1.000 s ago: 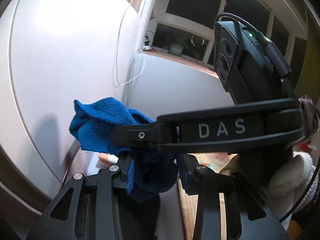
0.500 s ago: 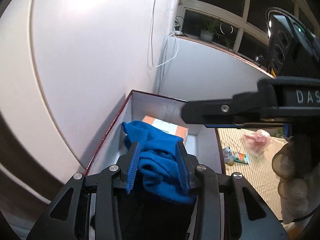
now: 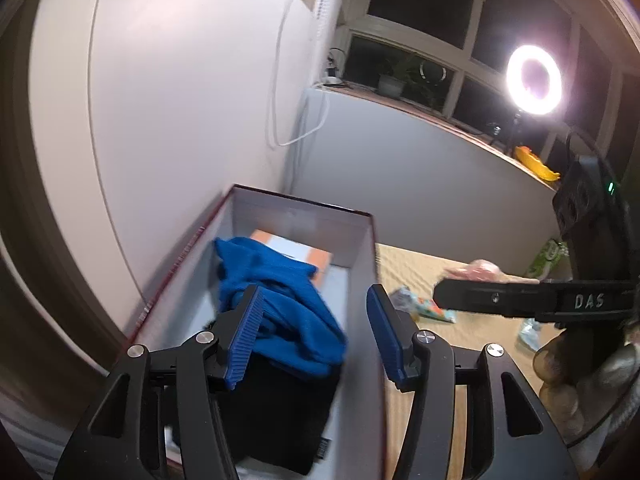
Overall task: Organize soft objects
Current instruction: 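Open the right gripper to drop the towel in the shoebox, then move the right gripper to the cotton package while the left gripper approaches the pink bag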
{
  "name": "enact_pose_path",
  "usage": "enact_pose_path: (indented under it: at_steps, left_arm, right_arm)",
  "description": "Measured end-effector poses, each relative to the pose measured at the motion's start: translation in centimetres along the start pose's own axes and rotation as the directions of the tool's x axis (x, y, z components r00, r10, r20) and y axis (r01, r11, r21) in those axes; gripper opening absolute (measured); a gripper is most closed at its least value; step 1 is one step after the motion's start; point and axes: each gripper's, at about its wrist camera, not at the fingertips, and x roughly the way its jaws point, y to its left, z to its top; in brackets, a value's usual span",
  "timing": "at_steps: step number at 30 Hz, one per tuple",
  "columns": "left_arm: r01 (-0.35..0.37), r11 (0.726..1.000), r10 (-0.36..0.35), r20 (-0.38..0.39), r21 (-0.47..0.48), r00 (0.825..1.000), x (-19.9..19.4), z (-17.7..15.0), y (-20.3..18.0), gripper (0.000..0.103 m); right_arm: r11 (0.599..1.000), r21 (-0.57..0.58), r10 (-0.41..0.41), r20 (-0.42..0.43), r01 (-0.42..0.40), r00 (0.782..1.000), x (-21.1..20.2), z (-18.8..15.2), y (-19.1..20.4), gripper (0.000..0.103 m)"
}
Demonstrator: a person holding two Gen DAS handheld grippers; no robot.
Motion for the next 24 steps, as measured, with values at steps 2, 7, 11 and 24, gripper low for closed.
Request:
enact_pose_path:
  at_steps: [2, 7, 11, 24]
  left_arm:
    - [0.023, 1.000, -0.023, 0.001, 0.008, 1.000, -0.4, -0.3, -0.9, 0.054]
    - [0.064, 0.997, -0.064, 0.008, 0.034, 0.998, -1.4, -1.0, -3.3, 0.060]
    - [0.110, 0.992, -0.110, -0.003, 0.065, 0.994, -1.4, -1.7, -5.6, 0.060]
    - [0.211, 0.961, -0.195, -0.100, 0.179, 0.976, 1.4, -3.4, -13.6, 0.065]
  right_arm:
    - [1.000, 0.021, -0.006, 0.008, 0.006, 1.000, -1.0, -1.0, -1.2, 0.065]
    - [0.997, 0.077, -0.035, 0.039, 0.032, 0.999, -4.8, -4.1, -5.0, 0.066]
    - [0.992, 0.104, -0.085, 0.070, 0.077, 0.994, -8.2, -6.1, -8.0, 0.066]
    - [0.922, 0.288, -0.299, 0.103, 0.260, 0.949, -17.5, -11.5, -18.5, 0.069]
